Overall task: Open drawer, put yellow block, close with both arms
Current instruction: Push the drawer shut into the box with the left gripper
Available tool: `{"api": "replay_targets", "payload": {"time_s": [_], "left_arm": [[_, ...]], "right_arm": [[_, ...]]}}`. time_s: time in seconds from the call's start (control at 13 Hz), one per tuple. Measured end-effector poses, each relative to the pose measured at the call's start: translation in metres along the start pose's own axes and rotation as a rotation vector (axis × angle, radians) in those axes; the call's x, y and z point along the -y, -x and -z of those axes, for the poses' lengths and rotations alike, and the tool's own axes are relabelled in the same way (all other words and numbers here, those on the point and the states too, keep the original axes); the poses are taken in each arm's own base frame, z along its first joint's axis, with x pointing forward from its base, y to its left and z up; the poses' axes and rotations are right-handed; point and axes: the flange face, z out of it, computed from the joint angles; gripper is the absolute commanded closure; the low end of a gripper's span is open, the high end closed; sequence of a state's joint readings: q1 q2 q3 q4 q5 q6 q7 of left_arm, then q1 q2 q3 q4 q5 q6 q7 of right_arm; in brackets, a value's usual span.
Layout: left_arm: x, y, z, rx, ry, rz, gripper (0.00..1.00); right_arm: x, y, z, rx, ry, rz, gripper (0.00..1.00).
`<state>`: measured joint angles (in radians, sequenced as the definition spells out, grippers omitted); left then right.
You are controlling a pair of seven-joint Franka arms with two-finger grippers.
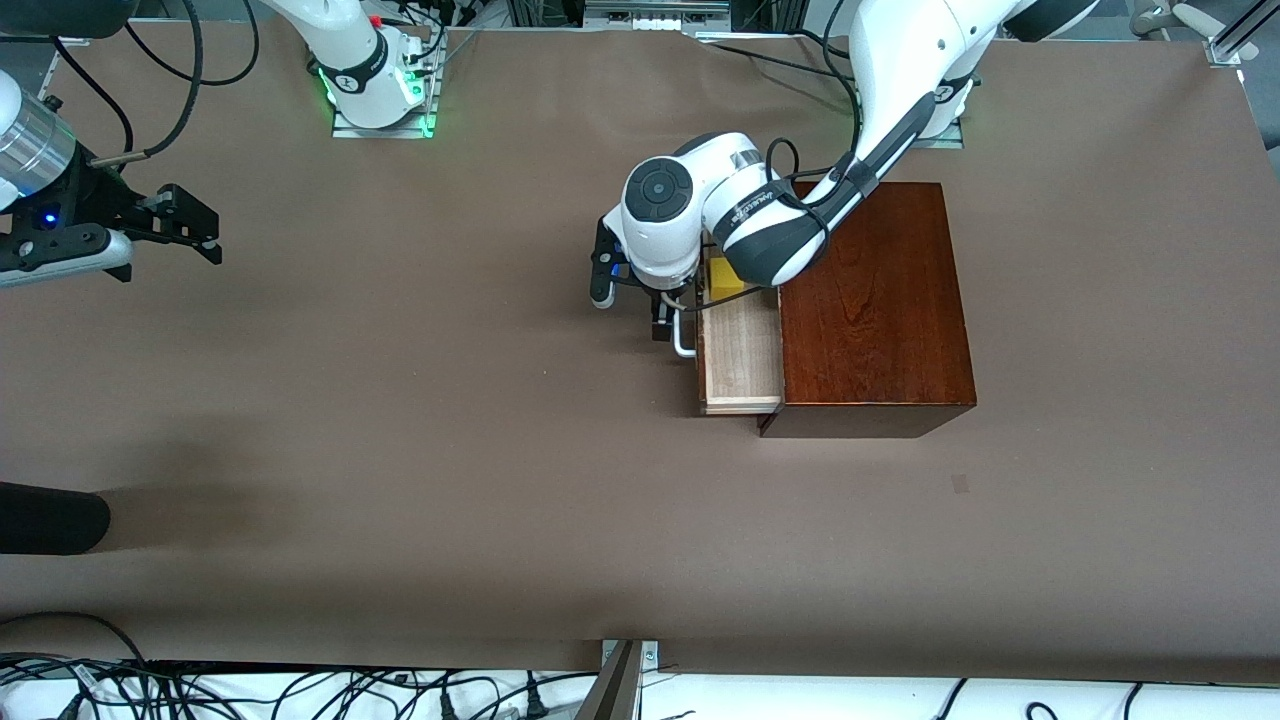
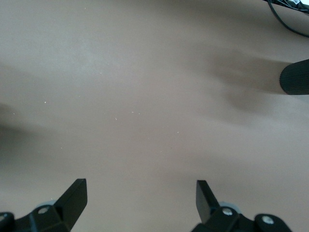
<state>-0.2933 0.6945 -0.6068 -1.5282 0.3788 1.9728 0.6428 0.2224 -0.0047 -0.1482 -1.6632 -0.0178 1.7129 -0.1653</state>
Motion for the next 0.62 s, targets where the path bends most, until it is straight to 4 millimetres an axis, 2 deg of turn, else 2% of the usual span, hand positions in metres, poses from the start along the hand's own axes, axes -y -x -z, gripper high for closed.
{"api": "replay_targets", "payload": {"time_s": [0.62], "left_arm": [[0.01, 0.058, -0.003, 0.206, 0.104, 0.049, 0.0]], "right_arm": [[-0.001, 0.0, 0.0, 0.0, 0.0, -0.004, 0.0]]}}
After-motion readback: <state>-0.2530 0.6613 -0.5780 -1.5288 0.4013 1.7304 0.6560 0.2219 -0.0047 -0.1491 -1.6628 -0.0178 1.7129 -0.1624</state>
